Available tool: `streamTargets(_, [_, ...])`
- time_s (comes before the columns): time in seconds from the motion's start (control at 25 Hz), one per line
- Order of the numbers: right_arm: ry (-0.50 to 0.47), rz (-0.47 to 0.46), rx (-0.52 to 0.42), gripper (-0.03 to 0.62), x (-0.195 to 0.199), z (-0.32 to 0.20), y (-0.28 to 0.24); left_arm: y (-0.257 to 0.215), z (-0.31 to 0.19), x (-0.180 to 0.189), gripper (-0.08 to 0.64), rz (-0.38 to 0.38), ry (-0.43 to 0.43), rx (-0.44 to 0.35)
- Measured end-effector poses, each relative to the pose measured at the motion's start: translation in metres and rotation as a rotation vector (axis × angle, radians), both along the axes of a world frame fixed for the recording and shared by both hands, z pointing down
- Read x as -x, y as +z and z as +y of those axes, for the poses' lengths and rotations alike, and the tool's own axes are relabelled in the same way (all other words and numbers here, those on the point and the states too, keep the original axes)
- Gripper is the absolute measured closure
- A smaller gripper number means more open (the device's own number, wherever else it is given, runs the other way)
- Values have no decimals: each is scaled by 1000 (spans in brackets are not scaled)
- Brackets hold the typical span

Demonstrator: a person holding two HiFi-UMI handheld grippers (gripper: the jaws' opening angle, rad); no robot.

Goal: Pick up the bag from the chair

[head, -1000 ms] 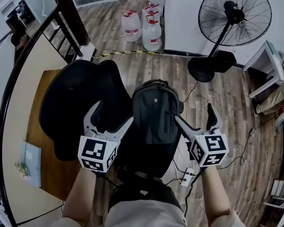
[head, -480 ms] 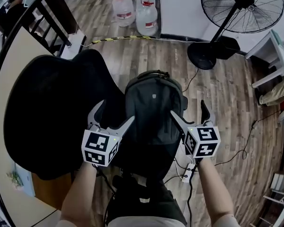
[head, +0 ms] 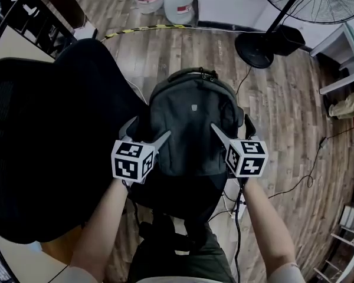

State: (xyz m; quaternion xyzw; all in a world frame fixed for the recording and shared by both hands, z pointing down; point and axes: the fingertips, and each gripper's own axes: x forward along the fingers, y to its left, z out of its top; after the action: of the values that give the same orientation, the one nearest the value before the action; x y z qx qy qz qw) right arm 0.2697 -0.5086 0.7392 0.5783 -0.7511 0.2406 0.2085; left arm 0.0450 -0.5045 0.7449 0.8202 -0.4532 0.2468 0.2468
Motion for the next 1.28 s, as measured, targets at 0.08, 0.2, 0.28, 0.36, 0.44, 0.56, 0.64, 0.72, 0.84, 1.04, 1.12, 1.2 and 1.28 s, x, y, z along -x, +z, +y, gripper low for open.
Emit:
streamTargets(0.08, [25, -3, 34, 91, -4, -4, 22, 28, -4, 0, 126, 17, -18, 59])
streamTargets(0.2, [43, 19, 60, 103, -9, -12, 41, 56, -8, 1, 126, 11, -20, 107])
streamTargets(0.28, [45, 32, 66, 110, -12, -18, 50, 68, -11, 0, 126, 16, -19, 124])
streamTargets(0.36, [39, 31, 68, 118, -13, -21, 58, 81, -12, -3, 126, 22, -14, 147])
streamTargets(0.44, [25, 16, 65, 147, -10, -21, 64, 90, -12, -5, 129, 2, 5, 147])
streamTargets(0.56, [-4, 33, 69, 201, -9, -20, 64, 89, -16, -5, 245, -45, 19, 97])
streamTargets(0.64, [-11, 40, 62, 276, -14, -19, 60, 84, -16, -6, 279, -38, 7, 94])
streamTargets(0.72, [-8, 3, 42, 336, -15, -15, 56, 80, -12, -5, 334, -16, -21, 103])
streamTargets(0.84, [-17, -38, 25, 400, -15, -1, 51, 72, 1, -6, 431, 31, -55, 112])
streamTargets(1.04, [-32, -74, -42, 445, -7, 24, 11, 30, 15, -3, 462, 63, -74, 74])
streamTargets(1.12, [-35, -89, -67, 450, -5, 33, -12, 5, 20, 0, 463, 80, -74, 44])
streamTargets(1.2, [-22, -92, -101, 454, -2, 42, -35, -23, 25, 2, 465, 98, -67, 6])
streamTargets(1.28, [-6, -86, -151, 458, -1, 48, -64, -54, 29, 3, 465, 109, -67, -37])
